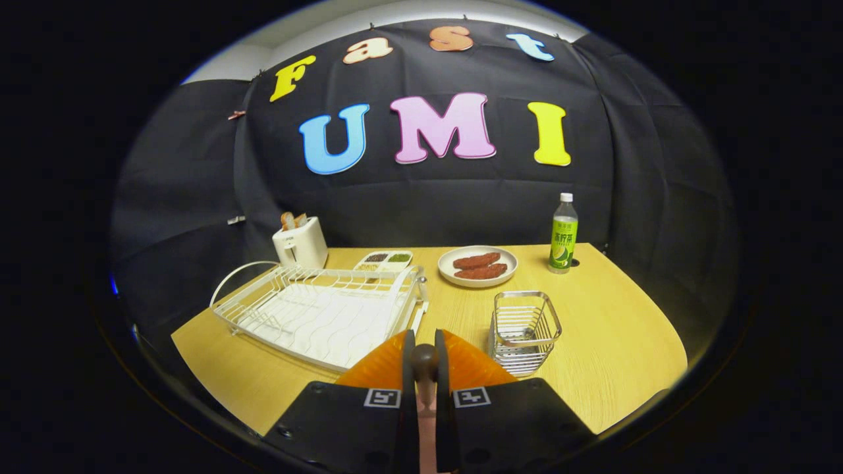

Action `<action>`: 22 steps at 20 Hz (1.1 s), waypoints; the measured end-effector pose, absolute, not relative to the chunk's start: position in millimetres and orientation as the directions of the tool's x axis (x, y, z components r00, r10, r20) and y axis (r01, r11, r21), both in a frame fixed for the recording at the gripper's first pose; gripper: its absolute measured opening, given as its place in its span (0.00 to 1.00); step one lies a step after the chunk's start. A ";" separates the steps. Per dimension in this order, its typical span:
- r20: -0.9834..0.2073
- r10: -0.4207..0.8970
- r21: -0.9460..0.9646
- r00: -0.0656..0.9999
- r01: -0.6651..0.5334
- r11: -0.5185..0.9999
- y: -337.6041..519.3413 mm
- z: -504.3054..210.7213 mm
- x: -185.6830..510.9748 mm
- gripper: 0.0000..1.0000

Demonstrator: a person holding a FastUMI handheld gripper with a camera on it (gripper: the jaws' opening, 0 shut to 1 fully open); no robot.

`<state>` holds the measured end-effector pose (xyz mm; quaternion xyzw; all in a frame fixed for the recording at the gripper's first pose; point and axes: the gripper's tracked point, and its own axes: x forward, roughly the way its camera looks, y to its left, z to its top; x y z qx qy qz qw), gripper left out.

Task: Take the plate from the dish rack, then take the spoon from the basket and place it into the plate.

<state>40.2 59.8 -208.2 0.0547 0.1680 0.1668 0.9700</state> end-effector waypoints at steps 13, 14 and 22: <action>-0.556 0.295 0.250 0.777 -0.182 0.951 35.1 -272.1 -46.1 0.19; -0.566 0.296 0.244 0.769 -0.187 0.952 34.4 -273.9 -49.7 0.20; -0.424 0.270 0.167 0.864 -0.219 0.961 19.5 -187.2 -23.4 0.99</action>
